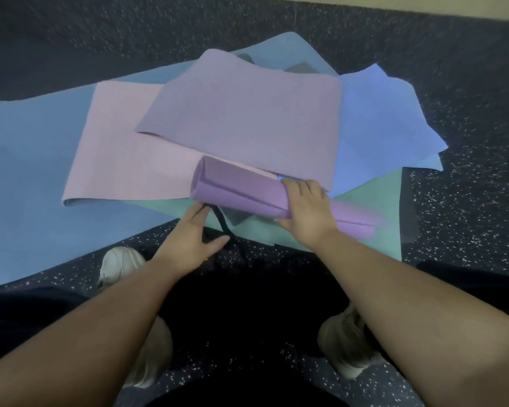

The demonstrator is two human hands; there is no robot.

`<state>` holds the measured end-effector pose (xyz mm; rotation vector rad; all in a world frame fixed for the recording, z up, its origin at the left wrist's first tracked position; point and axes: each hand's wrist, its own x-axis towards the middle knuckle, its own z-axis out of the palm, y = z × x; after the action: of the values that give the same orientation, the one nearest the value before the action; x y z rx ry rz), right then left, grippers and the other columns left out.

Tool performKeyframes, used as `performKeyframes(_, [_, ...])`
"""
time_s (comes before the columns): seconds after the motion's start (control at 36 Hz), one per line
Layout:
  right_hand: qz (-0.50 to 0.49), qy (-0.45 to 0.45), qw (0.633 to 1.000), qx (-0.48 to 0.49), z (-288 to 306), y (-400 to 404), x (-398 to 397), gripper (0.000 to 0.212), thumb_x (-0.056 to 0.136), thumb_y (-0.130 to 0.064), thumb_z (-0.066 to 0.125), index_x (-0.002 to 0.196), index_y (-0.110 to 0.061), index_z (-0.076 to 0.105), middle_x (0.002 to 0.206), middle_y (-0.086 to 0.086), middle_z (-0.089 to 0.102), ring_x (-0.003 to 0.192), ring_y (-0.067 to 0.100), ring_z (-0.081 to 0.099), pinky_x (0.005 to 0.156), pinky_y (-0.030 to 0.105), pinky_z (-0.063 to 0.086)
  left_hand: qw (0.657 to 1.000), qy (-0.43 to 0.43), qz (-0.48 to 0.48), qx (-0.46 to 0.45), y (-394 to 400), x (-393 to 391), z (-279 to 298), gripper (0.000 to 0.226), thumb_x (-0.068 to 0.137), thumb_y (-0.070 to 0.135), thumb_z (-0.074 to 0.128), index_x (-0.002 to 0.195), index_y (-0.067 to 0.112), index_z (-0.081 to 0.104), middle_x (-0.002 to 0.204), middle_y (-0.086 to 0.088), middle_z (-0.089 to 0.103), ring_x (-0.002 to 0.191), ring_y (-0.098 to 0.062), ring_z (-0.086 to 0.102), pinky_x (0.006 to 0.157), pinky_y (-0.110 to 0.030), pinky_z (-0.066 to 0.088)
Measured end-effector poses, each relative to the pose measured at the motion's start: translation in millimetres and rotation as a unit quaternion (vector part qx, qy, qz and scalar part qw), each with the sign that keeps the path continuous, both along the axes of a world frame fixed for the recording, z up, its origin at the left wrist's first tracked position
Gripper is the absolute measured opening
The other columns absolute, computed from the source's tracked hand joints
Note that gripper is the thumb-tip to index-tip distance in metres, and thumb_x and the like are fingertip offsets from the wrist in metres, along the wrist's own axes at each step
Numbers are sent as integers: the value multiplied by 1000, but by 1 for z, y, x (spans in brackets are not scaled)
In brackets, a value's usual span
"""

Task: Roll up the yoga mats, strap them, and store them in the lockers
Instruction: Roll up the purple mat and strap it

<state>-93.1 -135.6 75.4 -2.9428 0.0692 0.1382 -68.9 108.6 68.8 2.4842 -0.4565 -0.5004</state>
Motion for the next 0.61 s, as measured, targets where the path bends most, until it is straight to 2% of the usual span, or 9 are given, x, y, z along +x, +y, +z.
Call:
performKeyframes(0.08, [-6, -24, 999, 33, 17, 11, -3, 81, 85, -46, 67, 149, -19, 25, 143, 3, 42, 128, 25, 30, 101, 40, 25, 995, -10, 55, -80, 2, -3, 34, 90, 78, 49, 73, 151, 27, 25, 149, 6, 24, 136, -10, 30, 112, -33, 29])
performKeyframes(0.17, [-7, -33, 996, 83, 33, 21, -7, 82, 83, -43, 70, 148, -18, 26, 139, 6, 47, 125, 27, 33, 98, 41, 31, 983, -15, 121, -136, 6, -6, 70, 98, 66, 57, 72, 148, 24, 29, 146, 7, 24, 131, -12, 37, 110, -42, 34])
performKeyframes(0.25, [-4, -42, 989, 139, 51, 31, -13, 82, 83, -36, 72, 149, -17, 26, 137, 7, 48, 121, 29, 37, 96, 42, 37, 951, -37, 199, -232, 10, -10, 106, 102, 51, 64, 63, 141, 21, 40, 134, 12, 31, 121, -11, 45, 108, -41, 39])
performKeyframes(0.33, [32, -48, 988, 146, 69, 40, -21, 84, 84, -28, 73, 151, -18, 22, 145, 3, 41, 120, 28, 37, 97, 39, 37, 925, -73, 228, -294, 14, -15, 134, 96, 54, 57, 71, 137, 18, 45, 131, 12, 38, 124, -13, 48, 108, -35, 39])
performKeyframes(0.39, [54, -51, 987, 143, 81, 45, -26, 86, 84, -24, 73, 152, -20, 20, 150, -2, 35, 122, 26, 36, 99, 37, 36, 929, -92, 208, -291, 14, -18, 150, 86, 66, 43, 81, 138, 15, 43, 131, 11, 39, 125, -10, 45, 109, -30, 36])
performKeyframes(0.44, [59, -56, 985, 152, 93, 51, -31, 88, 83, -20, 73, 153, -20, 19, 152, -2, 33, 124, 27, 36, 99, 34, 34, 933, -120, 191, -280, 13, -20, 164, 71, 79, 26, 79, 138, 11, 43, 130, 9, 39, 121, -7, 42, 107, -24, 33])
performKeyframes(0.53, [63, -98, 982, 150, 110, 57, -36, 91, 81, -14, 73, 154, -14, 18, 153, 5, 32, 126, 34, 40, 104, 37, 32, 934, -155, 166, -275, 10, -23, 182, 63, 83, 20, 73, 137, 8, 43, 133, 3, 40, 115, -3, 42, 102, -18, 35])
performKeyframes(0.58, [75, -120, 981, 136, 123, 61, -38, 94, 81, -12, 72, 154, -9, 13, 155, 10, 29, 131, 36, 39, 108, 35, 30, 935, -176, 137, -276, 5, -28, 194, 62, 84, 16, 72, 137, 4, 42, 135, -3, 40, 97, 12, 47, 82, -2, 40])
performKeyframes(0.61, [78, -122, 980, 134, 131, 64, -39, 96, 82, -13, 71, 154, -8, 8, 156, 12, 26, 134, 35, 36, 109, 33, 28, 936, -182, 125, -275, 1, -32, 199, 62, 84, 14, 72, 137, 3, 42, 136, -4, 39, 90, 17, 48, 74, 2, 40])
